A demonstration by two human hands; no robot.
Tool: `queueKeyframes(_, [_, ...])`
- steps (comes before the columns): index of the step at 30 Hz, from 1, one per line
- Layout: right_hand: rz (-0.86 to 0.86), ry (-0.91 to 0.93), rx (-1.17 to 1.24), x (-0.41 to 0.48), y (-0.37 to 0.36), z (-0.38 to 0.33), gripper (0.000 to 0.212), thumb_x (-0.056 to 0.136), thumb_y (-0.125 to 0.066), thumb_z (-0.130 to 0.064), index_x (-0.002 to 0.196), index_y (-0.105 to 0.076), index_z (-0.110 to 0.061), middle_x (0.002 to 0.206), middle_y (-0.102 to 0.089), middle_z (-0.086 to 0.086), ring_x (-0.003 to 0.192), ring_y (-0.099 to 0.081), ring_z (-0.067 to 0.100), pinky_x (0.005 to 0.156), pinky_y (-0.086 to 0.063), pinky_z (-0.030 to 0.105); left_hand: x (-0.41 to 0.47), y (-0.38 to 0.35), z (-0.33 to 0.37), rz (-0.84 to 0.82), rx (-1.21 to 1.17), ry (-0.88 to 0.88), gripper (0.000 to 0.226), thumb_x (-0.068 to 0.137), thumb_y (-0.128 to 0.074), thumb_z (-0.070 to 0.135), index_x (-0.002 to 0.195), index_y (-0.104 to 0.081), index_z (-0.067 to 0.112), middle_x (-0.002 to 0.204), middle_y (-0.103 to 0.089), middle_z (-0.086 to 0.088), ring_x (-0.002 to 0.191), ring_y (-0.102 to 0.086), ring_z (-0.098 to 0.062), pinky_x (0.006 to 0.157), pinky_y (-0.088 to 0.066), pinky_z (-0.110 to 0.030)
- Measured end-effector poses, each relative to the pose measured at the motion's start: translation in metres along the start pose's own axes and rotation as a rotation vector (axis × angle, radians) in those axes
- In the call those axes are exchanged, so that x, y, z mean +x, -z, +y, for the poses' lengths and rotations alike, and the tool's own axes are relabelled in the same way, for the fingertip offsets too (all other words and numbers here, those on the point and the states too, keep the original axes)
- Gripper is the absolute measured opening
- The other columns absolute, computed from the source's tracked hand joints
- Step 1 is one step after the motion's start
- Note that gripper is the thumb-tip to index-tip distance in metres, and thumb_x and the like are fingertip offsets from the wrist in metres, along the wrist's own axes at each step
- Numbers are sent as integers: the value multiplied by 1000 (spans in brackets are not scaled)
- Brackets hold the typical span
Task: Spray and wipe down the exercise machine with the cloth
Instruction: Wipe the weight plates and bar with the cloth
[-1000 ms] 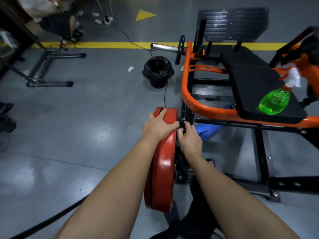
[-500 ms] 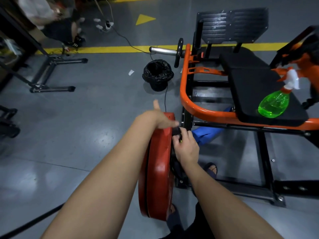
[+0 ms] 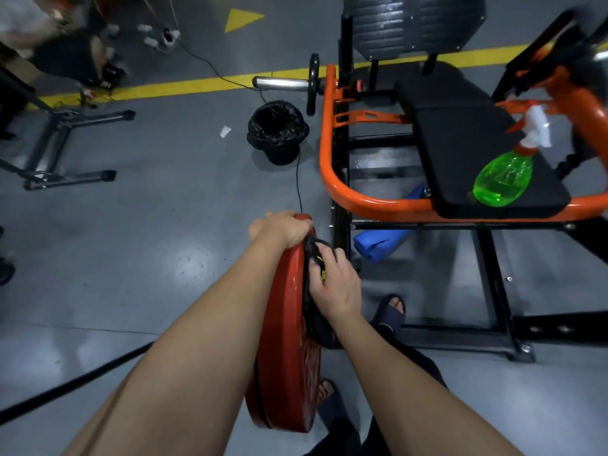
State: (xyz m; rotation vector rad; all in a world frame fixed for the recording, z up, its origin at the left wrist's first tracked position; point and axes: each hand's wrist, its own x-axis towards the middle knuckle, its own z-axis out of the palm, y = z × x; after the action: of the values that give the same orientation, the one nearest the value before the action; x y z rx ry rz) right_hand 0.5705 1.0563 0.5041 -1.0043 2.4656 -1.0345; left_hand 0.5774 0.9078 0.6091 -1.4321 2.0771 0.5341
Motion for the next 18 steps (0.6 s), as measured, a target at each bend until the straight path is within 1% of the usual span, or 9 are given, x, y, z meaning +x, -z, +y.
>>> queueKeyframes(2, [-5,-2,-3,1,1,0,48,92,-38,-44,130,-60,-24,105,-59,6,95,-63,33,77,-51,46,-5,-5,-3,44,6,-22,61,98,-34,62,157,-33,45,165,-31,-7,147,-37,-33,117,-29,-41])
queueKeyframes(5, [-6,-3,2,0,2,1,48,93,-35,-43,131,-59,-24,106,-59,7,96,-63,34,78,-50,46,-15,-13,-9,112,-32,-45,58,98,-34,60,155,-35,47,162,-34,-6,140,-39,-40,112,-32,-43])
queueKeyframes(10, [-48,-39,52,0,10,0,49,94,-32,-46,134,-57,-32,112,-61,3,102,-63,32,81,-52,45,-40,-31,-21,200,-59,-55,62,97,-36,65,156,-30,50,170,-19,-1,140,-37,-43,109,-39,-45])
queueKeyframes(12, [-86,-51,105,1,14,2,49,94,-36,-44,137,-57,-35,118,-62,1,107,-62,30,85,-50,42,-52,-35,-28,250,-45,-80,64,96,-39,67,156,-32,49,171,-17,-4,137,-42,-45,107,-41,-44])
queueKeyframes(14, [-136,-79,164,6,17,1,46,95,-40,-40,137,-58,-35,123,-64,2,112,-61,28,89,-48,40,-61,-34,-35,294,-5,-108,66,94,-44,68,156,-34,48,169,-22,-7,131,-51,-44,104,-44,-43])
queueKeyframes(16, [-176,-170,268,20,17,3,37,99,-46,-36,133,-62,-33,124,-69,3,115,-61,27,95,-48,38,-69,-32,-40,324,28,-137,65,92,-46,70,152,-39,46,158,-35,-7,120,-60,-42,96,-47,-42])
queueKeyframes(18, [-219,-315,437,43,20,0,32,100,-51,-32,128,-66,-30,122,-72,2,118,-63,25,104,-48,38,-73,-35,-43,387,-18,-155,56,94,-43,71,140,-47,40,138,-42,-4,106,-64,-42,85,-44,-41])
